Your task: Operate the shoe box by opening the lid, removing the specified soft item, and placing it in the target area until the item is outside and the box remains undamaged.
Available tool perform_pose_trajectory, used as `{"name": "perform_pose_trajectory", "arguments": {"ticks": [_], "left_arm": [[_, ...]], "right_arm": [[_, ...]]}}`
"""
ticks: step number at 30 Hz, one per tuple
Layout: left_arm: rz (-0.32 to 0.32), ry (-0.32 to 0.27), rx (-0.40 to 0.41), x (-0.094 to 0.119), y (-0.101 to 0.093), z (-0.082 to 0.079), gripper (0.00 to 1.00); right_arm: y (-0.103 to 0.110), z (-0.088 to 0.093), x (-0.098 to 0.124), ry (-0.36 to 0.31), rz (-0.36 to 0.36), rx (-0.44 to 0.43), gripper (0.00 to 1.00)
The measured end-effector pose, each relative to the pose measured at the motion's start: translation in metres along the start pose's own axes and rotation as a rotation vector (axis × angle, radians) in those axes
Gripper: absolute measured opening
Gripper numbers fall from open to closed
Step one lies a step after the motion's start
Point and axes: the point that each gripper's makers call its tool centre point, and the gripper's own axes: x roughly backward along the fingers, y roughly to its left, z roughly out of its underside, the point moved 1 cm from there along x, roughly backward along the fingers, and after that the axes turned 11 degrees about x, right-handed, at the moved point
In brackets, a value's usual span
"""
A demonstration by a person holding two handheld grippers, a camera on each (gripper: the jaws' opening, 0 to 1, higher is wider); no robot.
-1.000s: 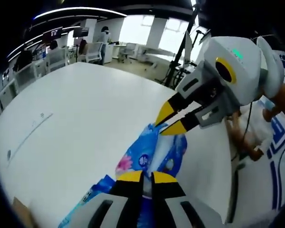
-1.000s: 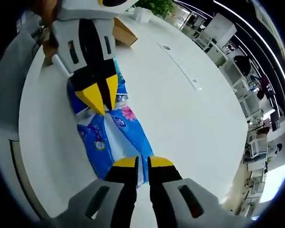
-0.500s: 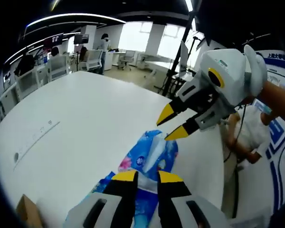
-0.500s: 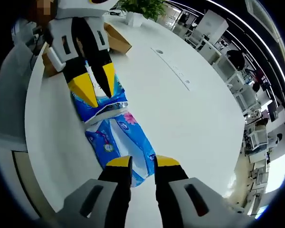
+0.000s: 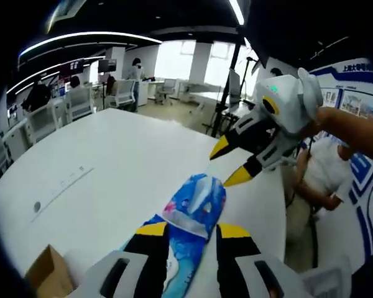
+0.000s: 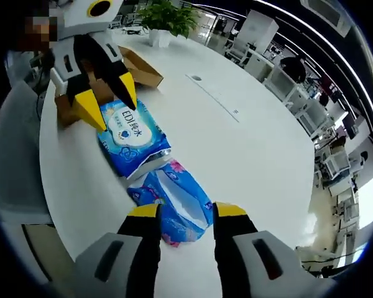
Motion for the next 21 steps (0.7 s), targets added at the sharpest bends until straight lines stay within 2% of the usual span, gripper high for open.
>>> {"name": "perform_pose_trajectory", "arguments": {"ticks": [5, 10, 14, 17, 21], "left_arm": [[-0.008, -0.036, -0.003, 0.023, -0.001, 0.002, 0.36], [-0.007, -0.069, 0.000, 0.048, -0.001, 0.007, 0.40], [-0.025, -0.096, -0.015, 0.072, 0.002, 0.014, 0.47], [-0.028, -0.141, -0.019, 0.094, 0.002, 0.018, 0.53], [-0.065, -0.173, -0.017, 0.119, 0.009, 0.024, 0.57]], "right_arm": [[0.001, -0.007, 0.013, -0.036, 0.028, -0.061, 0.39], [0.008, -0.015, 0.021, -0.062, 0.038, -0.086, 0.44], [0.020, -0.028, 0.029, -0.083, 0.036, -0.108, 0.47], [0.027, -0.037, 0.032, -0.104, 0.035, -0.129, 0.49], [0.042, -0.051, 0.035, -0.123, 0.019, -0.114, 0.53]]}}
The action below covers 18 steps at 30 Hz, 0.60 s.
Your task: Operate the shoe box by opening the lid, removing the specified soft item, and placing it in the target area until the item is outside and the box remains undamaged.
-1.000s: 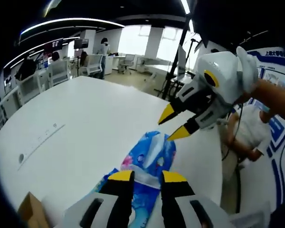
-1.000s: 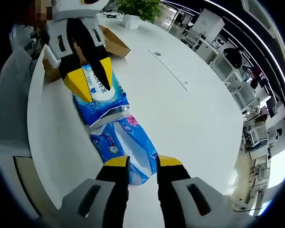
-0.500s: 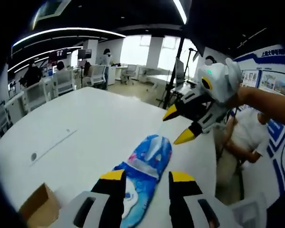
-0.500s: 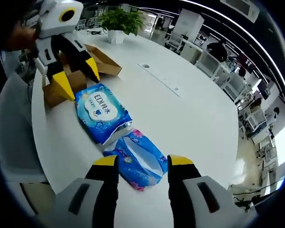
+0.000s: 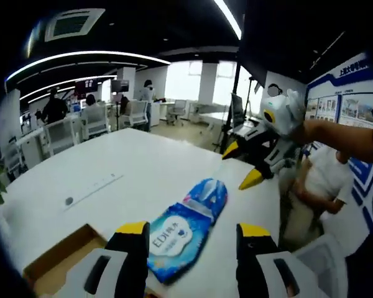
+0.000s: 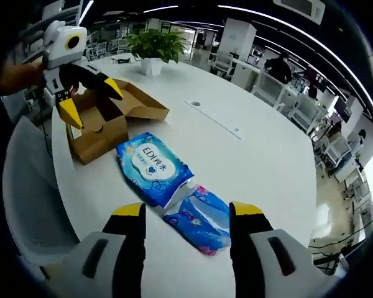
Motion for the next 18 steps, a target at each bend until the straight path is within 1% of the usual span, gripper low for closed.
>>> {"name": "perform_pose_trajectory", "arguments": {"ticks": [1, 2, 6, 8, 11, 15, 18], "left_arm": [[-0.006, -0.003, 0.004, 0.005, 0.003, 0.002, 0.58], [-0.015, -0.019, 0.005, 0.013, 0.006, 0.003, 0.59], [-0.039, -0.050, -0.003, 0.037, 0.015, 0.006, 0.63], [-0.050, -0.063, 0.004, 0.045, 0.019, 0.008, 0.67], [-0.072, -0.055, 0.002, 0.057, 0.027, 0.012, 0.69], [-0.093, -0.079, 0.039, 0.077, 0.037, 0.015, 0.74], [-0.102, -0.091, 0.039, 0.089, 0.039, 0.016, 0.77]], "right_arm": [[0.004, -0.002, 0.000, 0.000, -0.005, 0.006, 0.54], [0.010, -0.006, 0.000, 0.001, -0.014, 0.013, 0.55], [0.027, -0.021, 0.000, -0.019, -0.047, 0.024, 0.59], [0.034, -0.027, -0.001, -0.024, -0.062, 0.030, 0.62], [0.043, -0.038, -0.002, -0.036, -0.080, 0.031, 0.64], [0.051, -0.051, -0.004, -0.055, -0.097, 0.031, 0.68], [0.060, -0.063, -0.004, -0.073, -0.114, 0.035, 0.69]]}}
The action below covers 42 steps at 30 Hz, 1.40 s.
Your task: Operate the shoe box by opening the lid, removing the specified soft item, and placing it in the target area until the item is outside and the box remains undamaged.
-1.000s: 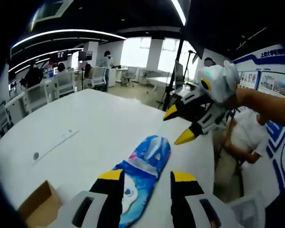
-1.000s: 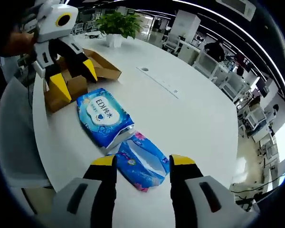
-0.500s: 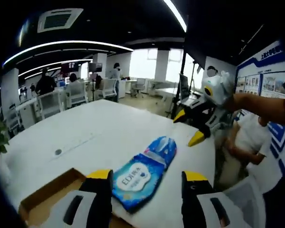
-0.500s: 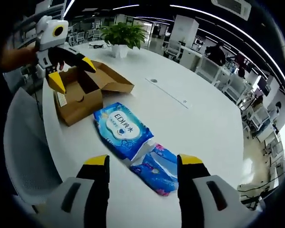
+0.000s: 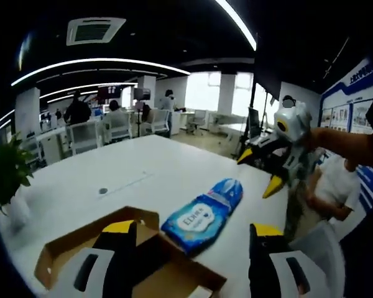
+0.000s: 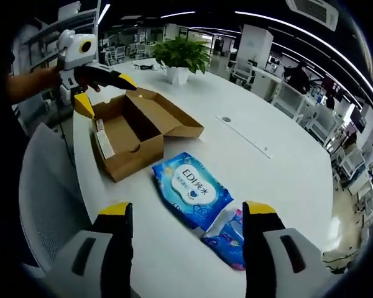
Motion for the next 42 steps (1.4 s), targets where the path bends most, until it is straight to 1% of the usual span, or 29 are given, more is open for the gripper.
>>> {"name": "perform_pose_trajectory", "arguments": {"ticks": [3, 7, 8, 10, 12, 15, 19, 23, 27, 31, 35, 39, 42], "left_arm": [[-0.008, -0.004, 0.005, 0.014, 0.004, 0.001, 0.82], [-0.034, -0.013, 0.000, 0.034, 0.013, 0.004, 0.86], [-0.038, -0.015, -0.002, 0.036, 0.014, 0.005, 0.88], [-0.059, -0.022, -0.013, 0.046, 0.019, 0.005, 0.89], [-0.085, -0.035, -0.017, 0.056, 0.028, 0.005, 0.89], [-0.106, -0.048, -0.012, 0.069, 0.033, 0.002, 0.93], [-0.130, -0.067, -0.016, 0.087, 0.040, 0.003, 0.98], [-0.167, -0.084, -0.020, 0.103, 0.045, 0.005, 1.00], [-0.187, -0.087, -0.004, 0.116, 0.052, 0.011, 1.00], [-0.203, -0.093, 0.005, 0.126, 0.056, 0.015, 1.00], [-0.220, -0.102, 0.016, 0.136, 0.058, 0.020, 1.00], [-0.236, -0.096, 0.017, 0.147, 0.064, 0.027, 1.00], [-0.247, -0.119, 0.032, 0.152, 0.065, 0.026, 1.00]], "right_arm": [[0.005, -0.010, -0.004, -0.019, -0.015, 0.009, 0.72], [0.013, -0.021, -0.011, -0.024, -0.039, 0.041, 0.78], [0.016, -0.024, -0.013, -0.025, -0.047, 0.048, 0.79], [0.021, -0.029, -0.016, -0.025, -0.060, 0.054, 0.79], [0.025, -0.032, -0.020, -0.024, -0.077, 0.066, 0.80], [0.032, -0.036, -0.025, -0.025, -0.099, 0.079, 0.84], [0.041, -0.049, -0.033, -0.038, -0.122, 0.104, 0.86], [0.044, -0.056, -0.041, -0.038, -0.151, 0.161, 0.83], [0.051, -0.065, -0.051, -0.047, -0.199, 0.184, 0.87], [0.057, -0.072, -0.060, -0.052, -0.226, 0.212, 0.86], [0.068, -0.080, -0.072, -0.062, -0.280, 0.261, 0.83], [0.075, -0.082, -0.086, -0.050, -0.332, 0.312, 0.80], [0.081, -0.083, -0.095, -0.028, -0.367, 0.346, 0.78]]}}
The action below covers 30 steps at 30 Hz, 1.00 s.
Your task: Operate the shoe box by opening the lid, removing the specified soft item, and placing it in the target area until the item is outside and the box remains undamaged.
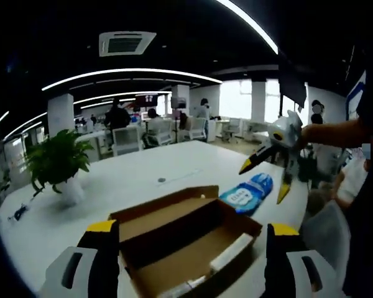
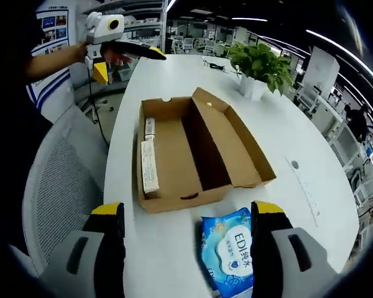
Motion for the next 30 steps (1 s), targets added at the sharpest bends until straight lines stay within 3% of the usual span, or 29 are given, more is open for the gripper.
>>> {"name": "perform_pose_trajectory", "arguments": {"ticks": [13, 20, 30], "left_arm": [[-0.038, 0.010, -0.022, 0.012, 0.013, 0.013, 1.00], [-0.053, 0.011, -0.013, 0.013, 0.018, 0.017, 1.00], [-0.064, 0.040, -0.018, 0.013, 0.022, 0.026, 1.00]], "right_arm": [[-0.006, -0.013, -0.042, 0.033, -0.111, 0.102, 0.67], [0.001, -0.008, -0.073, 0.058, -0.196, 0.139, 0.64], [0.016, -0.008, -0.098, 0.103, -0.282, 0.181, 0.60]]}}
